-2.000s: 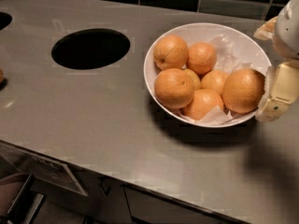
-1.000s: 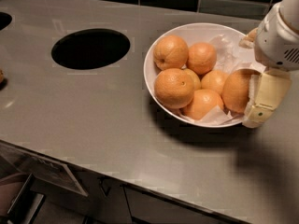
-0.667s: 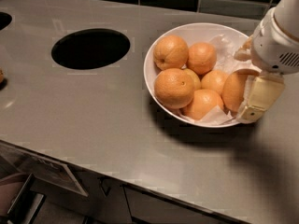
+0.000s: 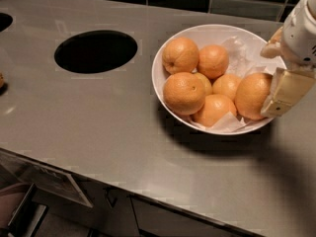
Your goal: Pick orange from white bowl
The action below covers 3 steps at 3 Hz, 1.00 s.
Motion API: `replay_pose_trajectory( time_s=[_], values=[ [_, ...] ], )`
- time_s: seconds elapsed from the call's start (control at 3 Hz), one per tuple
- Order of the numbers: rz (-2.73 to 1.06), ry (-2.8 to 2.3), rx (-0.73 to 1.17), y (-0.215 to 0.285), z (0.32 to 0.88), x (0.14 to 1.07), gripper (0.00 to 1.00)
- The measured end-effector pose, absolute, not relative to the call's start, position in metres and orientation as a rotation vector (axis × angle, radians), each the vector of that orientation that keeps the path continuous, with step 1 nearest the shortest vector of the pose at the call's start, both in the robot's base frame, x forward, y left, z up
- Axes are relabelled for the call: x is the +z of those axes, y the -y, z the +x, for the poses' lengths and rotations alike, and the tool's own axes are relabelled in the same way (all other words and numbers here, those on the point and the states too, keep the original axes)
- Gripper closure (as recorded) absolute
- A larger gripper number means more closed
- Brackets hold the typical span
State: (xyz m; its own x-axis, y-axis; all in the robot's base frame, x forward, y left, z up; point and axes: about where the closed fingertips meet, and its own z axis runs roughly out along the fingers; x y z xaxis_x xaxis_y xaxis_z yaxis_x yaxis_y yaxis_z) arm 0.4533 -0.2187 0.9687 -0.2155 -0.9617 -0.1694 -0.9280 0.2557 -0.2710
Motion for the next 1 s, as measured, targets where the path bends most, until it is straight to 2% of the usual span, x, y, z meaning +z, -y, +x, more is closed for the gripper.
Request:
replay_pose_trajectory(
  time_s=[0.67, 1.0],
  values=[
    [-1.793, -2.229, -0.099, 0.208, 0.46, 0.95, 0.26],
    [-1.788, -2.256, -0.044, 0.212, 0.473, 0.919, 0.25]
  ],
)
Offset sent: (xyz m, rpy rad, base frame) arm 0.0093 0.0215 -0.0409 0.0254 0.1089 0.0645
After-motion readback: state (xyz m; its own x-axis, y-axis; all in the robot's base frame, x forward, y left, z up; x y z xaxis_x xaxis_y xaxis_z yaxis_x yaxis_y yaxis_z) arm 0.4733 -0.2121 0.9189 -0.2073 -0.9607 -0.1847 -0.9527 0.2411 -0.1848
